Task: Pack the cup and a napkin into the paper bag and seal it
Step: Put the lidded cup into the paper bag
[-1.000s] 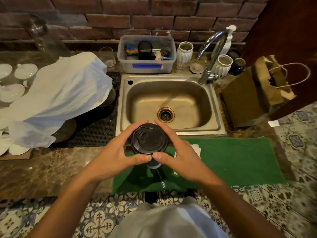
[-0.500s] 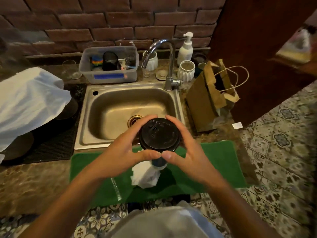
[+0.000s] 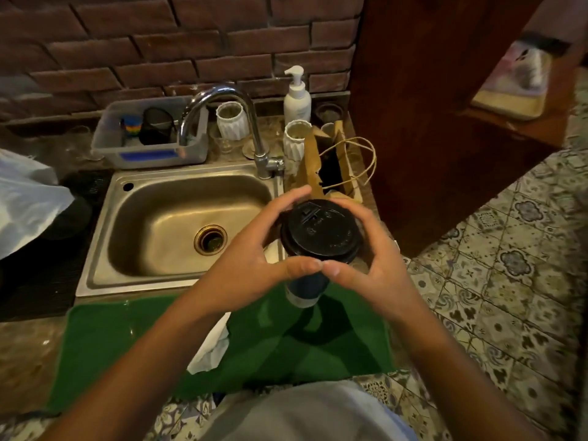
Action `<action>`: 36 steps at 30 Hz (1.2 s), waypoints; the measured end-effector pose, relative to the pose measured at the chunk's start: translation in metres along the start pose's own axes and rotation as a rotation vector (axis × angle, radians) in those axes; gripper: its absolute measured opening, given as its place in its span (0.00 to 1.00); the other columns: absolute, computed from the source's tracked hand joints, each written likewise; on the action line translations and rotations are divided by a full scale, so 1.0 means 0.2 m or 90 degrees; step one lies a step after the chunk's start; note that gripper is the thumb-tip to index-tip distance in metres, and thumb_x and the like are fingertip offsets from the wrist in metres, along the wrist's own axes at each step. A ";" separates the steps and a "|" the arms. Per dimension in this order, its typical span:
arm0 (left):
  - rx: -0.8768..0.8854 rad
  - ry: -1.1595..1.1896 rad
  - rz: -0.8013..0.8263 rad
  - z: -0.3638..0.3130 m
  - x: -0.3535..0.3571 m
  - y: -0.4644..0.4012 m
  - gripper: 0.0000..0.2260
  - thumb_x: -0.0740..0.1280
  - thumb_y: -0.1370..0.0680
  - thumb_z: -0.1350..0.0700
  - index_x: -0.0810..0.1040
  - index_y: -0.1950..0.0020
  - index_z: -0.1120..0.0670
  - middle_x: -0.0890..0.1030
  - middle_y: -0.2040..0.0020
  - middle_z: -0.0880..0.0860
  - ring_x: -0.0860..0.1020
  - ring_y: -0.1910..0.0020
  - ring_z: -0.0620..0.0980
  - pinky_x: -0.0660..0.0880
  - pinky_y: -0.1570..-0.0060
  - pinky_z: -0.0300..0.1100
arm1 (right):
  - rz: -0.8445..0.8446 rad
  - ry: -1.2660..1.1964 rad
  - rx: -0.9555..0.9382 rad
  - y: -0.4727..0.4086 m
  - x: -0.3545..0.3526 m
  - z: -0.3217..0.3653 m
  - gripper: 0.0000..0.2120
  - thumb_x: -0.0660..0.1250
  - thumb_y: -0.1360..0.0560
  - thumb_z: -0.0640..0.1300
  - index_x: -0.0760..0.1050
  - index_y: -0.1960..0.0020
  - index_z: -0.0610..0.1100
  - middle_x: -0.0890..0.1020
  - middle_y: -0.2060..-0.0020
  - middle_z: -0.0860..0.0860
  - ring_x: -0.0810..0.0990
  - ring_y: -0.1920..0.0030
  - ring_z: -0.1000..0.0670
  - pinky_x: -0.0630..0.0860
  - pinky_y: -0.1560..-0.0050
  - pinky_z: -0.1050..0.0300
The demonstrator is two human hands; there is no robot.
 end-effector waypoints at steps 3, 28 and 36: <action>-0.020 0.053 -0.018 -0.01 0.04 -0.14 0.41 0.69 0.29 0.32 0.60 0.21 0.44 0.74 0.26 0.47 0.74 0.28 0.45 0.74 0.31 0.46 | -0.031 -0.050 0.022 0.01 -0.12 -0.05 0.34 0.74 0.32 0.56 0.69 0.28 0.55 0.79 0.34 0.57 0.78 0.32 0.53 0.77 0.37 0.58; -0.227 -0.018 -0.156 0.42 -0.02 -0.52 0.39 0.70 0.21 0.60 0.52 0.21 0.32 0.78 0.41 0.72 0.80 0.45 0.71 0.79 0.54 0.56 | -0.316 -0.168 0.047 0.07 -0.87 -0.19 0.24 0.68 0.31 0.64 0.77 0.38 0.56 0.82 0.43 0.52 0.82 0.41 0.49 0.79 0.43 0.40; -0.252 0.006 -0.158 0.44 0.11 -0.31 0.39 0.67 0.20 0.61 0.48 0.18 0.40 0.83 0.52 0.68 0.82 0.54 0.58 0.76 0.54 0.53 | -0.395 -0.162 -0.032 -0.06 -0.83 0.00 0.27 0.65 0.24 0.62 0.73 0.32 0.46 0.80 0.36 0.43 0.80 0.36 0.45 0.77 0.35 0.35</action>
Point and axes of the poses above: each hand's wrist, its own y-axis away from the middle knuckle, its own x-axis out of the palm, z = x × y, the point moved 10 cm from there along -y, towards the middle knuckle
